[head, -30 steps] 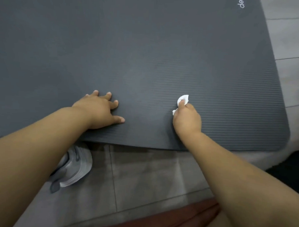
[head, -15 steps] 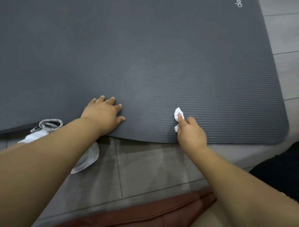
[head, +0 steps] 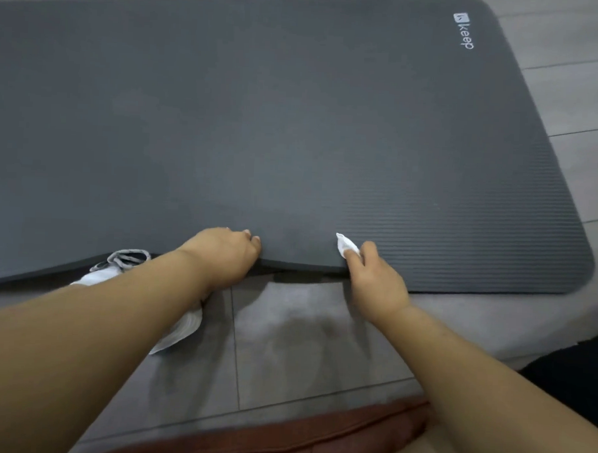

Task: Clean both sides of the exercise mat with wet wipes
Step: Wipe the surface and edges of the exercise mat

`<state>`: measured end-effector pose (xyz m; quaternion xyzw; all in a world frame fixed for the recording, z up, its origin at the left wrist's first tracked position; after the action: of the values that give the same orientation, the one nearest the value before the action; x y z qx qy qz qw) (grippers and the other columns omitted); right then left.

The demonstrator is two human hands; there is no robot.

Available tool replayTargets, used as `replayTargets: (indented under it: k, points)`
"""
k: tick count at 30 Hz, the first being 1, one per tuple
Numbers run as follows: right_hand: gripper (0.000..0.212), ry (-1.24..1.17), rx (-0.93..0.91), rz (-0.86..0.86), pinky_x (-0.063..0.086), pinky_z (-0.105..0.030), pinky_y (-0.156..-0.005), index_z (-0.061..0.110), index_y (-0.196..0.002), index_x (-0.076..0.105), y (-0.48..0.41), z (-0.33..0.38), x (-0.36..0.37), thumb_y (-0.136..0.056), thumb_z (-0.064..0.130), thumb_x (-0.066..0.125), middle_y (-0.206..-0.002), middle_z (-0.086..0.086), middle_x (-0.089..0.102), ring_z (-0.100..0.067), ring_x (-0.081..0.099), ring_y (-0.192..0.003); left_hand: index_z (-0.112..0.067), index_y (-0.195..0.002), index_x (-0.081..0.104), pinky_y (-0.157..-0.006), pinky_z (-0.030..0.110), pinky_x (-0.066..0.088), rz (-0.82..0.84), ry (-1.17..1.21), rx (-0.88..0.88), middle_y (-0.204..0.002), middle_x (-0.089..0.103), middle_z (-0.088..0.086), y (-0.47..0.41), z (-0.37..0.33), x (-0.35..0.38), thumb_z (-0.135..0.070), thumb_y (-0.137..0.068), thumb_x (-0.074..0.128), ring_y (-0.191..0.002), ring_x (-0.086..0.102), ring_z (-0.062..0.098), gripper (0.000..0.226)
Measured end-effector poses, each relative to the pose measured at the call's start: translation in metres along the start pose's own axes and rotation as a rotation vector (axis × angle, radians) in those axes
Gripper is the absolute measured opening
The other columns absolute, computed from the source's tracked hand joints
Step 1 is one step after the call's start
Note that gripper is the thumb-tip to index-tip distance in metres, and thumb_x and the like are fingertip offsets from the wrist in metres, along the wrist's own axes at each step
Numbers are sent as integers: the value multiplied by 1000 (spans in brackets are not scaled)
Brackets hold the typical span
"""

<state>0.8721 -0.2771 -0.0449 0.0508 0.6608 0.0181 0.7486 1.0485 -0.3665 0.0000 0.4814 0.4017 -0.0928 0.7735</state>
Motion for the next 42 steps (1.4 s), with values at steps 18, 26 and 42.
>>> replayTargets:
  k: [18,26,42]
  points:
    - [55,-157,509,-5,38,-31,-73,11,-133,49,31,-200,-51,-79,1,54,-109,-13,44,-35,51,-98,-10,-136,41,-106,39,34,-38,485,142,-151,30,9,-79,-150,-70,-33,-98,45,-135,34,30,45]
    - [40,-286,720,120,42,-32,-87,10,-129,51,24,-196,-11,-94,30,50,-120,-16,55,-31,51,-111,-30,-139,40,-114,40,17,-261,378,-5,-155,16,-1,-77,-95,-74,-50,-92,47,-142,13,28,51]
    - [35,-172,379,25,43,-39,-87,10,-126,53,-2,-143,16,-94,21,44,-116,-19,58,-35,55,-107,-37,-149,7,-113,39,24,5,597,-71,-157,-10,-12,-85,-53,-16,-50,-82,64,-146,6,23,90]
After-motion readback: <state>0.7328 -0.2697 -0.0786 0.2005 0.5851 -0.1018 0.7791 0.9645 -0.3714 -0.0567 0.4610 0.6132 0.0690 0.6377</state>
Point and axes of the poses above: each hand's wrist, its own y-axis away from the middle knuckle, its own x-axis out of the palm, z = x × y, the point moved 6 cm from there along -y, towards the middle knuckle
